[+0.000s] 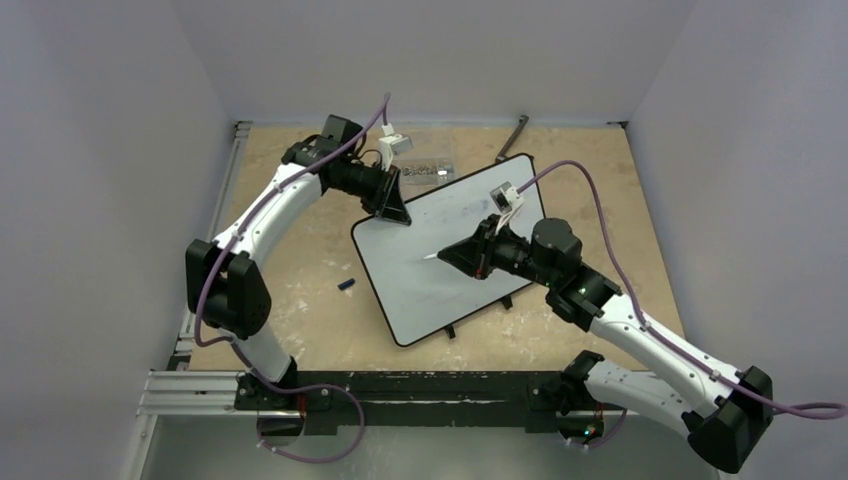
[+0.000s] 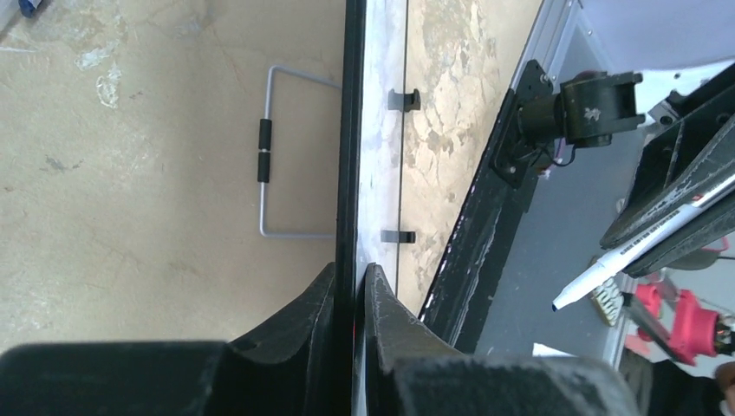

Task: Write a sentence on the whiteboard
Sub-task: Hold the whiteboard on the whiteboard stand, then write a sentence on the whiteboard.

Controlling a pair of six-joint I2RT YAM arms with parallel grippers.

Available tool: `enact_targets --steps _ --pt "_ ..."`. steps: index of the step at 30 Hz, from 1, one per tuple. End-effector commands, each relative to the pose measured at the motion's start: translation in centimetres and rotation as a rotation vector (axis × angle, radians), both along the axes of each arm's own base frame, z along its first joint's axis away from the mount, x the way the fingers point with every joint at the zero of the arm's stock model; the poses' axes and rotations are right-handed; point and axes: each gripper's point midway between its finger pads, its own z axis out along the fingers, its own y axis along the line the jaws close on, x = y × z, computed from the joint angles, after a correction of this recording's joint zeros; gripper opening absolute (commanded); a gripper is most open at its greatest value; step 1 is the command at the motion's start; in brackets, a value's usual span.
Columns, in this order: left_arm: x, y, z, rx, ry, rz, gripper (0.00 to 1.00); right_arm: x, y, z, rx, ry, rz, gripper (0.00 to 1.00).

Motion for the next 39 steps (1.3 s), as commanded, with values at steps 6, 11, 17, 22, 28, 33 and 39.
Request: enact_targets --steps 6,11,17,22,28,33,39 --pt "0.0 1.4 -0.3 0.069 -0.268 -0.015 0.0 -0.2 1.8 1.6 0.066 -0.16 0.059 0.0" --pt "-0.4 0.7 -0.6 0.057 -0.292 0.009 0.0 -0.2 2.0 1.9 0.072 -0.201 0.063 0.0" --pt "-0.4 1.0 -0.6 0.102 -0.353 0.054 0.0 0.0 2.1 2.0 0.06 -0.255 0.072 0.0" --pt "-0.5 0.2 -0.1 0.079 -0.383 0.03 0.0 -0.2 2.5 2.9 0.067 -0.307 0.089 0.0" --pt "-0.3 -0.8 -0.7 0.088 -0.352 -0.017 0.0 0.2 3.1 3.0 0.047 -0.358 0.096 0.0" --pt "-0.3 -0.7 -0.8 0.103 -0.353 -0.015 0.0 0.5 4.2 2.7 0.068 -0.408 0.107 0.0" --pt "-0.4 -0.5 -1.1 0.132 -0.359 -0.007 0.0 0.7 6.3 1.9 0.055 -0.444 0.092 0.0"
